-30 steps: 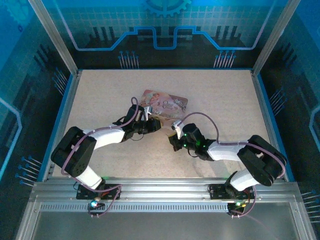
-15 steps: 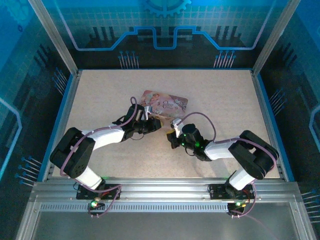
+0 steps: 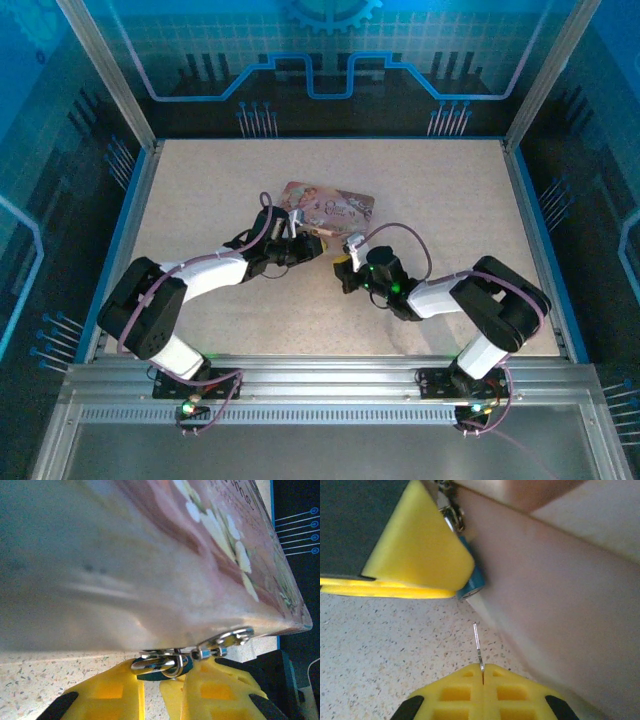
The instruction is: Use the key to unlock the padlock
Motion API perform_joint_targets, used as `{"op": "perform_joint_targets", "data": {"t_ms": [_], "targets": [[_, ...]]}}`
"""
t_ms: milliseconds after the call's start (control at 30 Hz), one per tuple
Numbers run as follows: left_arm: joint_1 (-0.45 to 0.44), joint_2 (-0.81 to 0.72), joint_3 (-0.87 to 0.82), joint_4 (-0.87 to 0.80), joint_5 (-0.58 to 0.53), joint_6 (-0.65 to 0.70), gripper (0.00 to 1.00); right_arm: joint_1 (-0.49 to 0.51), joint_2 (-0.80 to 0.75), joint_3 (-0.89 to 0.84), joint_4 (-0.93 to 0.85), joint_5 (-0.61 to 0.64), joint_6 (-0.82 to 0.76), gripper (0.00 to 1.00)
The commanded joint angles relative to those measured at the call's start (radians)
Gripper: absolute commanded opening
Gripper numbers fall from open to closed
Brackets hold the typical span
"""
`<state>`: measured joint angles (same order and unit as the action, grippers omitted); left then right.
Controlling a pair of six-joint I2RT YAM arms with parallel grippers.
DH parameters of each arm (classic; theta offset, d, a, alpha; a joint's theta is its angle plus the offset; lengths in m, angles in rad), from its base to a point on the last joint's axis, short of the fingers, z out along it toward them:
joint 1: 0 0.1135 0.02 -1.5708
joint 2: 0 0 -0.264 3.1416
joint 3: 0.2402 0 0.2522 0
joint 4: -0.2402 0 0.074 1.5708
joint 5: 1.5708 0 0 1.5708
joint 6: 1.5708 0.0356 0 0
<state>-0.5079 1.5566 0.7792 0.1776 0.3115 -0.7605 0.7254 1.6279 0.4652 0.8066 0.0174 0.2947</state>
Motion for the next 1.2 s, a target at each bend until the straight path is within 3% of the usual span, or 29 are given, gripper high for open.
{"op": "perform_joint_targets", "data": {"t_ms": [0, 1167], "targets": [[-0.008, -0.041, 0.042, 0.007, 0.028, -0.006, 0.09, -0.009, 0.021, 0.016, 0.051, -0.026, -0.005, 0.00], [-0.009, -0.047, 0.034, 0.012, 0.020, -0.003, 0.07, -0.029, 0.012, 0.019, 0.086, -0.058, 0.011, 0.00]]}}
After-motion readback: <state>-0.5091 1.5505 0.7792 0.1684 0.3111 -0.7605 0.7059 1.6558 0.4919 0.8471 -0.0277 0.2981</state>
